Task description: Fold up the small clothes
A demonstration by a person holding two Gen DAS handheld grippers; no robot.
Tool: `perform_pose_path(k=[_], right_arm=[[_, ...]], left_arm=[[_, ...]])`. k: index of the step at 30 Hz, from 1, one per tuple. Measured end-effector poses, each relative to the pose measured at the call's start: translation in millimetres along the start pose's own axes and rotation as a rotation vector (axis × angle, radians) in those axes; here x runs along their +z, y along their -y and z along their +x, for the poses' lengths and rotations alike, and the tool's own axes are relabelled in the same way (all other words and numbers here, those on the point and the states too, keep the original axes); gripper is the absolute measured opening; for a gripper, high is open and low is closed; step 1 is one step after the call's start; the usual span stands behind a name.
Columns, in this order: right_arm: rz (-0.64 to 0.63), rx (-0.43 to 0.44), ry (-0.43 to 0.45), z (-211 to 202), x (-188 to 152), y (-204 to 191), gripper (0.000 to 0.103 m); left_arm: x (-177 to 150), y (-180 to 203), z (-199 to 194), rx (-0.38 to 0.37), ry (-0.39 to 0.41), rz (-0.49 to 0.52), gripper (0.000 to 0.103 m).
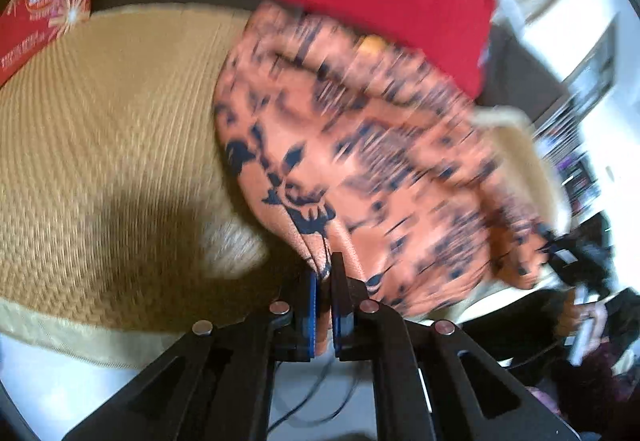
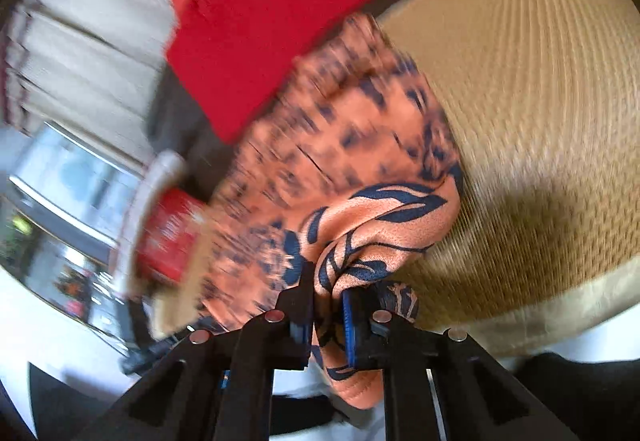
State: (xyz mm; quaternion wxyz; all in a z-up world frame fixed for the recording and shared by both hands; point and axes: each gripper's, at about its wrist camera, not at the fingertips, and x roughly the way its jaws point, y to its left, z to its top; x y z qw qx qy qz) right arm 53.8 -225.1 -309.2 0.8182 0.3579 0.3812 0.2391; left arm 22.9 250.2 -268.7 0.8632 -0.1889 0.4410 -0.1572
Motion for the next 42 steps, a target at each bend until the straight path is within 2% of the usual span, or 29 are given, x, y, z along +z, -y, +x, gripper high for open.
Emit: perform_pose_path(k=[2,5,8,9,12,14,17,20,22,23,24,25,26,28,32,33,34,35,36,37,38,39,42], right_arm=[[0.024,0.055,0.066,-19,13,-2,0.013],[0.049,0.077,0.121,-33,30,-3,0.013],[0.072,0.082,0.142,-33,40,-4,0.013],[0.085,0.082,0.132,-27,38,-5,0.013],[0.112,0.039,0.066,-13,24,5,0.013],[0.148,0.033,-0.018,4,16,13,0.013],[0.174,-0.002,-0.097,23,8,20,0.016],[0.212,-0.100,-0.155,32,2,33,0.019],[0.231,-0.139,-0.172,34,1,37,0.028],[0.225,-0.154,-0.171,33,1,36,0.048],[0.209,-0.170,-0.163,31,1,35,0.080],[0.188,-0.199,-0.140,26,2,33,0.086],[0.175,-0.218,-0.111,21,2,31,0.087],[0.167,-0.212,-0.073,13,3,31,0.087],[0.192,-0.243,-0.086,20,2,41,0.087],[0.183,-0.241,-0.097,26,4,40,0.086],[0.169,-0.225,-0.114,33,2,40,0.086],[0.145,-0.217,-0.139,41,0,37,0.085],[0.109,-0.228,-0.154,47,-2,31,0.083],[0.046,-0.251,-0.163,52,-6,22,0.079],[-0.003,-0.264,-0.174,55,-10,15,0.061],[-0.049,-0.264,-0.190,58,-14,9,0.012],[-0.064,-0.240,-0.220,62,-18,1,0.010]], left_arm=[[5,-3,-21,-0.060,0.069,-0.023,0.005],[10,-16,-40,-0.099,0.120,-0.085,0.005],[12,-36,-47,-0.144,0.149,-0.180,0.005],[11,-38,-45,-0.139,0.145,-0.196,0.005],[6,-40,-33,-0.073,0.084,-0.175,0.005],[5,-36,-24,-0.050,0.046,-0.159,0.006],[3,-32,-5,0.045,-0.028,-0.138,0.006],[2,-35,11,0.131,-0.085,-0.158,0.007],[0,-37,19,0.173,-0.121,-0.154,0.013],[-3,-39,20,0.193,-0.139,-0.153,0.029],[-5,-39,22,0.216,-0.152,-0.155,0.046],[-7,-40,24,0.233,-0.156,-0.157,0.052],[-8,-40,26,0.237,-0.158,-0.158,0.056],[-11,-40,30,0.224,-0.177,-0.159,0.056],[-17,-38,39,0.231,-0.205,-0.142,0.055],[-17,-36,39,0.224,-0.199,-0.133,0.053],[-16,-33,38,0.215,-0.198,-0.128,0.046],[-17,-31,39,0.196,-0.201,-0.116,0.029],[-17,-28,41,0.198,-0.203,-0.106,0.021],[-15,-26,42,0.202,-0.204,-0.099,0.019],[-15,-25,42,0.199,-0.203,-0.095,0.012],[-15,-25,41,0.187,-0.196,-0.098,0.007],[-12,-25,27,0.099,-0.146,-0.126,0.007]])
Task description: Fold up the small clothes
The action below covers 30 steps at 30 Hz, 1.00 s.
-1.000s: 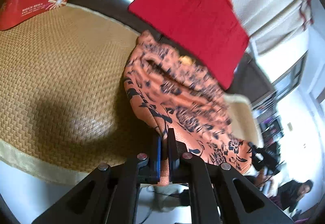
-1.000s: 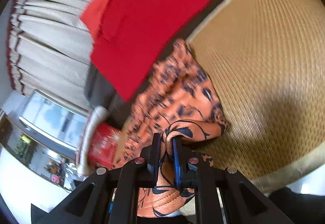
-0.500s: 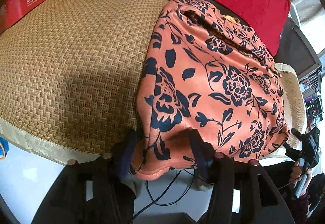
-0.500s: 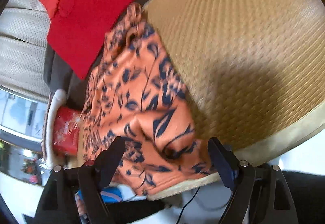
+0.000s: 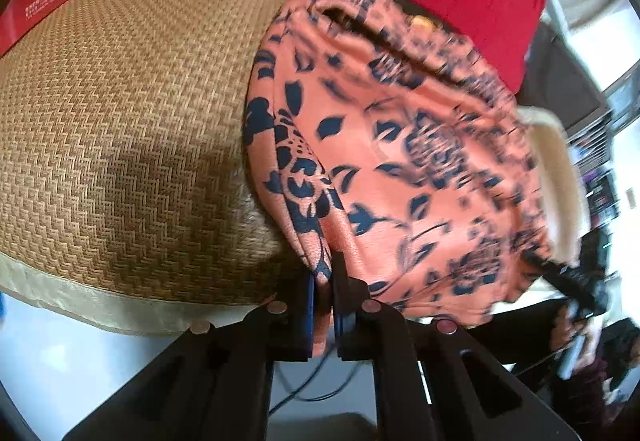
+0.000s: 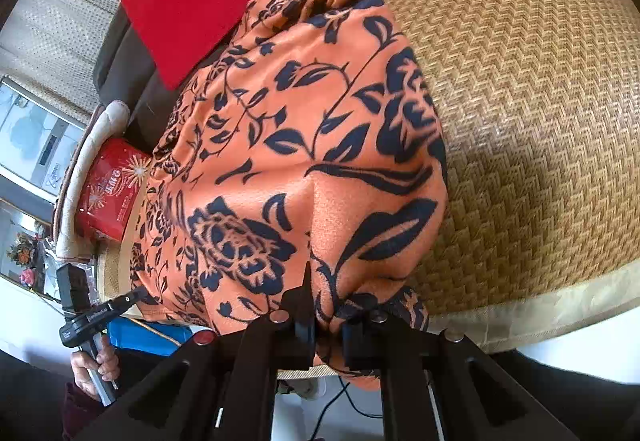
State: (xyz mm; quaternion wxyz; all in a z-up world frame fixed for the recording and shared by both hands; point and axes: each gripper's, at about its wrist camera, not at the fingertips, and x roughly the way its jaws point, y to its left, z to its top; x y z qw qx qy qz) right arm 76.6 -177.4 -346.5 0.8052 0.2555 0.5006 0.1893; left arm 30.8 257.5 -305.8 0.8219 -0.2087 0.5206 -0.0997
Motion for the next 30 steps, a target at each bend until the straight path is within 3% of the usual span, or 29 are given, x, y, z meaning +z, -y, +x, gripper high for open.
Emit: perform_pose_path(k=[4,8,14,21,26,30], right_arm=[[0.041,0.186,0.032,-28,0,-4,0.010],[0.073,0.371,0.108,-66,14,-9,0.010],[0.183,0.521,0.170,-84,52,-3,0.010],[0.309,0.545,0.242,-62,132,4,0.010],[0.385,0.542,0.285,-26,207,12,0.010],[0.455,0.575,0.277,22,255,23,0.013]], left_arm=[[2,-3,-32,-0.193,0.084,-0.046,0.007],[13,-5,-56,-0.257,0.136,-0.062,0.007],[60,-4,-88,-0.327,0.215,-0.073,0.007],[158,-2,-76,-0.306,0.264,-0.101,0.007],[234,-19,-25,-0.266,0.240,-0.173,0.007],[271,-39,24,-0.206,0.192,-0.230,0.007]])
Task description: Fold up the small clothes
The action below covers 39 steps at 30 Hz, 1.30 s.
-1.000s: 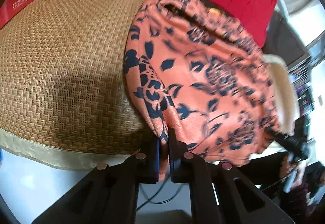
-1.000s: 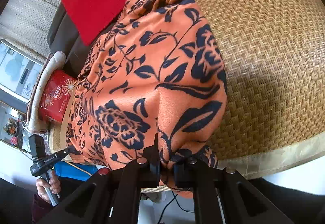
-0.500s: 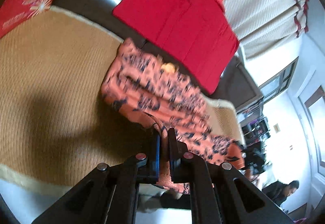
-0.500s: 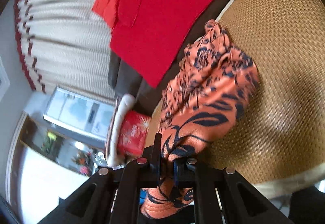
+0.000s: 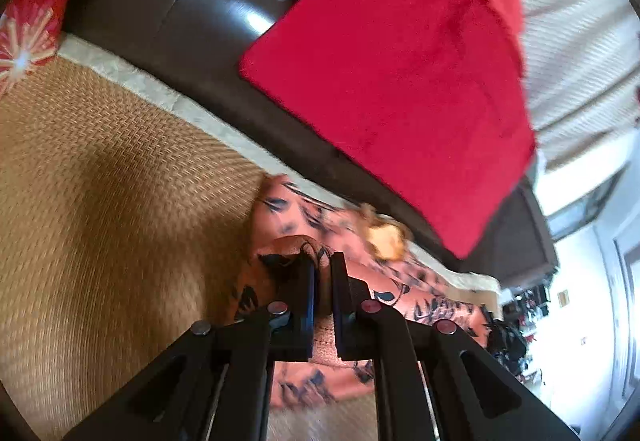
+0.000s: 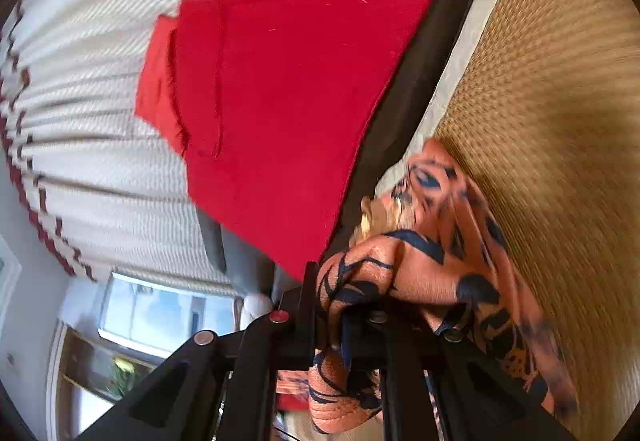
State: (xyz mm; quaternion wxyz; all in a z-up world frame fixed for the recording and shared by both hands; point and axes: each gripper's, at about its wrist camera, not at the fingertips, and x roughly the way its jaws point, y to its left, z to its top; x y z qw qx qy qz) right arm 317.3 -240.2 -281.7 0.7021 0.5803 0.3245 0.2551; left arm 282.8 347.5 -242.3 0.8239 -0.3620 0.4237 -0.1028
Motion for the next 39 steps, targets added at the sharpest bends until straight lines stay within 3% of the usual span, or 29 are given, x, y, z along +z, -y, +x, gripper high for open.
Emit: perform_pose_path(k=[2,4,7,8,10,11,12,14,16,18,21,23,26,27,30,31,32,34,37,39], right_arm=[[0.034,0.006,-0.002,18,15,11,0.015],[0.103,0.009,-0.038,33,28,26,0.023],[0.200,0.018,-0.062,46,44,47,0.048],[0.220,0.036,-0.067,48,48,49,0.060],[0.224,0.077,-0.064,46,53,44,0.067],[0.208,0.082,-0.061,44,54,39,0.068],[0.188,0.083,-0.057,42,55,34,0.068],[0.143,0.068,-0.048,36,55,24,0.068],[0.087,0.047,-0.041,35,54,13,0.068],[0.003,-0.007,-0.038,37,51,-2,0.068],[-0.142,-0.128,0.008,32,42,-22,0.068],[-0.236,-0.236,0.013,36,39,-29,0.068],[-0.251,-0.397,0.014,39,36,-23,0.068],[-0.227,-0.373,0.014,36,37,-21,0.070],[-0.030,-0.039,0.044,9,41,-15,0.073],[-0.006,0.024,0.056,2,41,-16,0.075],[-0.020,0.011,0.090,-8,40,-20,0.075],[-0.134,-0.104,0.156,-24,33,-36,0.076],[-0.328,-0.185,0.022,-17,12,-60,0.061],[-0.420,-0.203,-0.122,2,-8,-66,0.041]], left_arm=[[8,-14,21,0.023,-0.027,-0.033,0.007],[13,-27,35,0.028,-0.046,-0.065,0.007],[16,-49,54,0.008,-0.069,-0.166,0.009],[16,-52,54,0.002,-0.068,-0.181,0.010],[16,-48,45,0.006,-0.025,-0.189,0.022],[16,-44,34,0.003,0.040,-0.176,0.037],[17,-41,19,-0.005,0.117,-0.169,0.054],[13,-36,-8,-0.006,0.262,-0.177,0.062],[3,-22,-24,0.051,0.304,-0.113,0.062],[-11,3,-17,0.136,0.199,0.044,0.062],[-38,37,11,0.197,0.001,0.249,0.062],[-55,45,22,0.170,-0.058,0.284,0.062],[-64,42,34,0.091,-0.139,0.241,0.062],[-67,38,39,0.064,-0.160,0.217,0.062],[-63,32,52,0.037,-0.158,0.177,0.062],[-63,31,56,0.030,-0.154,0.168,0.062],[-60,29,60,0.020,-0.144,0.151,0.062],[-55,37,72,-0.003,-0.113,0.134,0.062],[-42,45,79,-0.043,-0.049,0.115,0.062],[-35,49,89,-0.065,-0.018,0.106,0.062]])
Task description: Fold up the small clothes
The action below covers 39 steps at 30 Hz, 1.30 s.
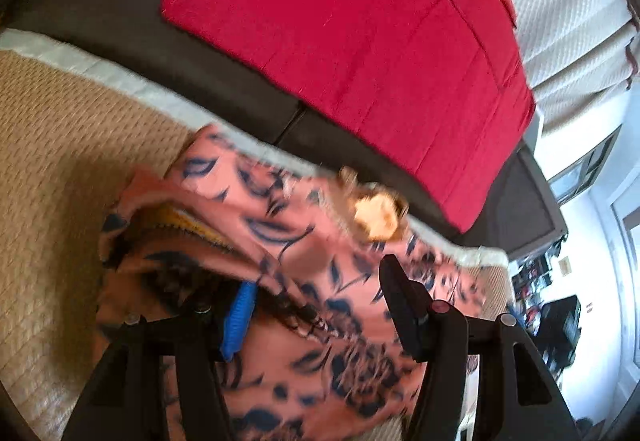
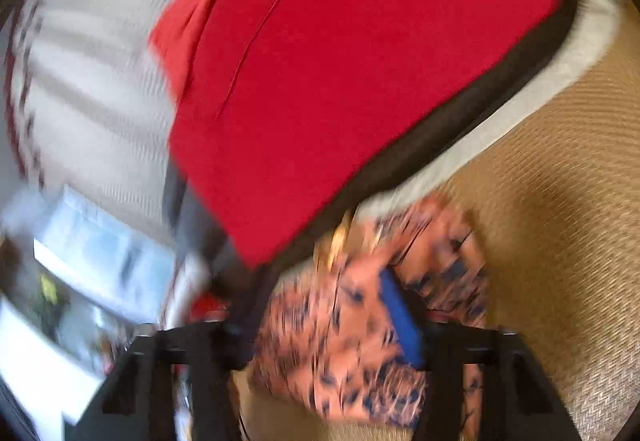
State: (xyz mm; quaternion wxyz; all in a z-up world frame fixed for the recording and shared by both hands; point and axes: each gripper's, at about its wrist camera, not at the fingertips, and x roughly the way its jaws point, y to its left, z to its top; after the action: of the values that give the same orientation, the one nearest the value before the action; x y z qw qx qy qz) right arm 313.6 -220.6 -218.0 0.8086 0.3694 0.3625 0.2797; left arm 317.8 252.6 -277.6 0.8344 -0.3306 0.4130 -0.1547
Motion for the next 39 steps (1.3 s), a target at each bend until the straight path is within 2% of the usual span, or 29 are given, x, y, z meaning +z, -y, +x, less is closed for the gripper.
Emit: perform_pose_path(k=[4,7,9,12,13,16,18,21,25,27,30,32,34,36,39], right_arm=[[-0.044,-0.052,-0.272,56,-27,-1,0.039],[0.023,-0.008,-0.395,87,-42,12,0.040],[0.054,0.022,-0.398,100,-41,16,0.040],[0.086,0.039,-0.323,108,-25,17,0.040],[0.081,0.030,-0.264,109,-17,16,0.040],[0.017,-0.026,0.026,90,3,10,0.041],[0.013,-0.038,0.152,73,8,12,0.055],[-0.024,-0.088,0.232,55,6,7,0.056],[-0.020,-0.029,0.278,35,3,4,0.056],[-0.032,-0.013,0.235,39,-2,-1,0.056],[-0.089,0.031,0.123,53,-10,-19,0.054],[-0.134,0.083,0.013,69,-22,-33,0.054],[-0.172,0.098,-0.080,88,-35,-45,0.054],[-0.182,0.091,-0.183,111,-49,-50,0.054],[-0.191,-0.017,-0.278,145,-64,-45,0.054]], left_arm=[[8,-1,14,-0.018,0.025,-0.039,0.062],[12,1,18,-0.009,0.045,-0.046,0.062],[15,4,18,0.001,0.059,-0.042,0.062],[20,6,20,0.017,0.082,-0.038,0.062],[23,5,18,0.025,0.101,-0.037,0.062],[29,6,7,0.076,0.204,-0.031,0.062],[34,8,-8,0.133,0.291,-0.015,0.062],[35,6,-21,0.160,0.334,-0.022,0.062],[26,11,-27,0.184,0.312,0.004,0.062],[20,17,-29,0.191,0.298,0.026,0.062],[12,23,-38,0.180,0.290,0.041,0.062],[5,26,-45,0.219,0.277,0.055,0.062],[0,26,-46,0.253,0.252,0.067,0.062],[-7,23,-45,0.304,0.208,0.069,0.062],[-18,20,-45,0.390,0.160,0.090,0.062]])
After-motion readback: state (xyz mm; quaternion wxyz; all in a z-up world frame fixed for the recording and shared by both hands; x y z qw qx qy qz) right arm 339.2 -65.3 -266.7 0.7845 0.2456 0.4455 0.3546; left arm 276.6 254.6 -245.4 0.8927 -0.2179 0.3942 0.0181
